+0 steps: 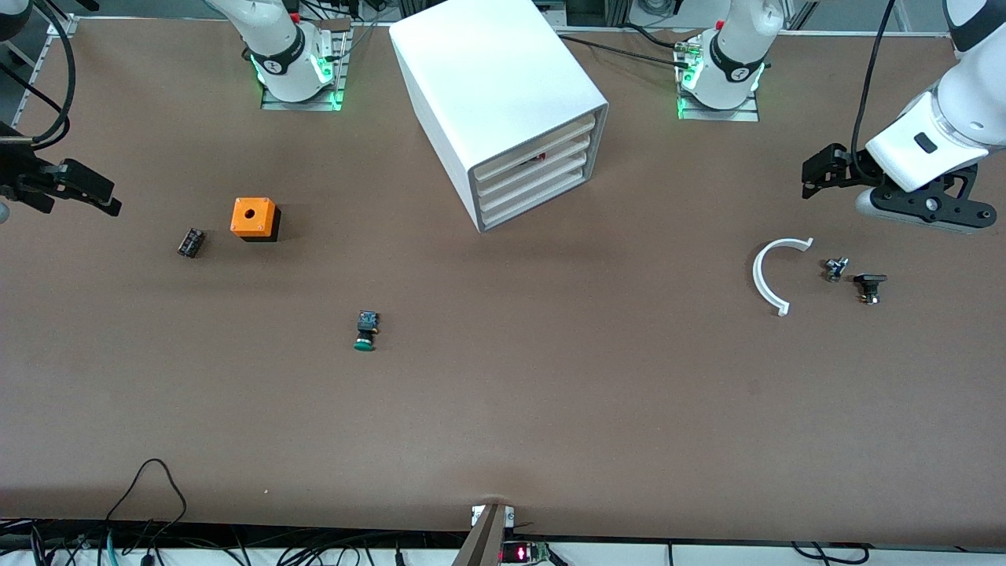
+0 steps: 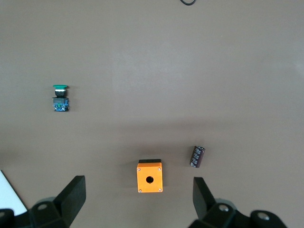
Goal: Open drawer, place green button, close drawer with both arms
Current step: 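Reach the right gripper to the button while the left gripper nears the drawer, then grasp the button with the right gripper while the left gripper opens the drawer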
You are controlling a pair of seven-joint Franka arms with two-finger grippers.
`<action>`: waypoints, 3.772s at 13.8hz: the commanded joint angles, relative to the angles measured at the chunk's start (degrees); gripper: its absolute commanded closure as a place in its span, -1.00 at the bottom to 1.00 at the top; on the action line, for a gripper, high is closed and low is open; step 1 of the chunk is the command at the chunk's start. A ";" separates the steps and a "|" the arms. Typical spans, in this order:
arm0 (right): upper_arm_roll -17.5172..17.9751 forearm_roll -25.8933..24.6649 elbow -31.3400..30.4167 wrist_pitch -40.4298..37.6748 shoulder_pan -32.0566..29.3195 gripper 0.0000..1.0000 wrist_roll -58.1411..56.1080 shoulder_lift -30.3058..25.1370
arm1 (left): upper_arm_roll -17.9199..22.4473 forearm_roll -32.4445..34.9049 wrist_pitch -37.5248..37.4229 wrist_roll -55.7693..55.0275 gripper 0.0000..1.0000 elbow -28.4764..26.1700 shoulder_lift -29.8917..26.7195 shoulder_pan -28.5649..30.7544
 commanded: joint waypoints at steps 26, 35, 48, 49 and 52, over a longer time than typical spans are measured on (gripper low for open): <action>1.23 1.40 1.31 3.94 4.85 -1.00 -0.46 11.99 | -6.87 -0.74 -0.71 2.03 -1.00 -3.22 11.54 0.90; 1.58 1.49 0.96 12.47 9.33 -1.00 1.12 18.59 | -13.91 -29.47 9.65 2.11 -1.00 -13.50 22.89 4.07; 1.58 8.17 -2.55 31.87 17.33 -1.00 10.70 30.62 | -27.00 -46.80 29.52 2.90 -0.92 -26.25 27.98 -2.08; 1.58 8.17 -2.90 33.55 17.94 -1.00 10.88 31.68 | -27.35 -46.80 29.61 2.90 -0.88 -26.43 28.34 -2.35; 1.58 8.17 -2.91 36.37 19.96 -1.00 13.07 34.41 | -27.36 -46.80 29.70 2.99 -0.55 -27.31 28.60 -2.44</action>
